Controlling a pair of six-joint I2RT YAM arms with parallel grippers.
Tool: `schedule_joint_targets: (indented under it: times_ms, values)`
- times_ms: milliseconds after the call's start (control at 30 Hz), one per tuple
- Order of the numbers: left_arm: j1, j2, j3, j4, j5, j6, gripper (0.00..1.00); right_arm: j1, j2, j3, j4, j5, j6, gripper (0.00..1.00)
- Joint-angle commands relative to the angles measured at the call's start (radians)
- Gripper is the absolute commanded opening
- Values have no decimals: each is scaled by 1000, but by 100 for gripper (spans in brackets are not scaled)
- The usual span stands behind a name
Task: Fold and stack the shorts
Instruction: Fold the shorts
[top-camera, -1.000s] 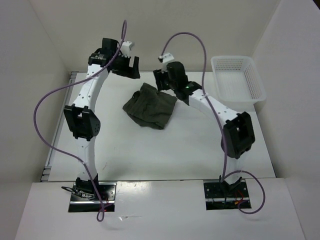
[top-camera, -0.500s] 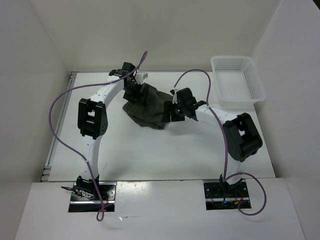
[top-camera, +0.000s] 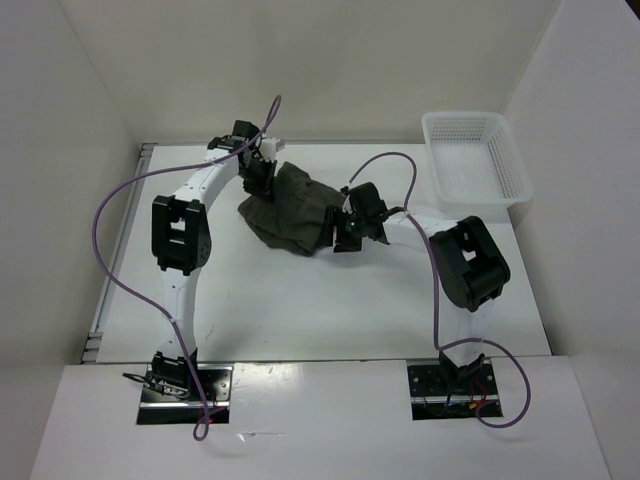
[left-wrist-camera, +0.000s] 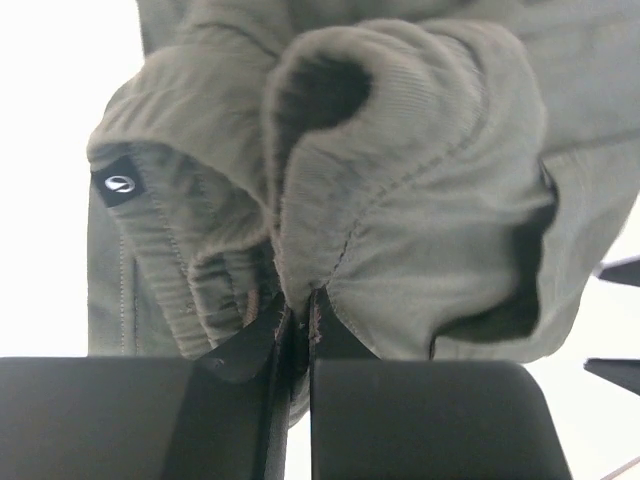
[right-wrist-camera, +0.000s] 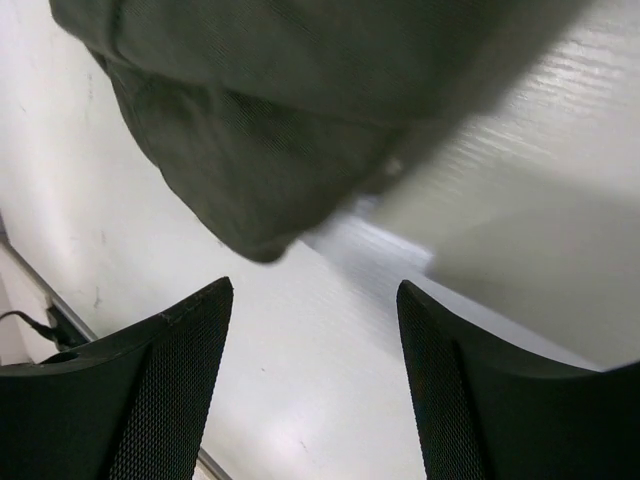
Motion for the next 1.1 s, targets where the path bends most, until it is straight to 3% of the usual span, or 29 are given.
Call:
schedule_joint_targets:
  times_ms: [0,167,600,667,900,933,1033,1067]
  values:
    - [52,34,56,27,-2,4,5,4,9,-2,90,-12,62,72]
    - [61,45,56,27,99,4,5,4,53,34,143,-46,62,75]
    - [43,54,47,18,129,4,6,4,213,242,138,-49,134,77]
    - [43,65,47,8,129,4,6,16,227,251,109,2,166,73]
    - [43,74,76,-1,120,4,6,37,225,206,48,86,235,40]
    - [43,83,87,-1,109,4,6,37,225,206,48,86,223,25]
    - [61,83,99,-10,100,4,6,37,225,229,78,59,188,1]
    - [61,83,99,-21,84,4,6,37,225,229,78,48,164,1]
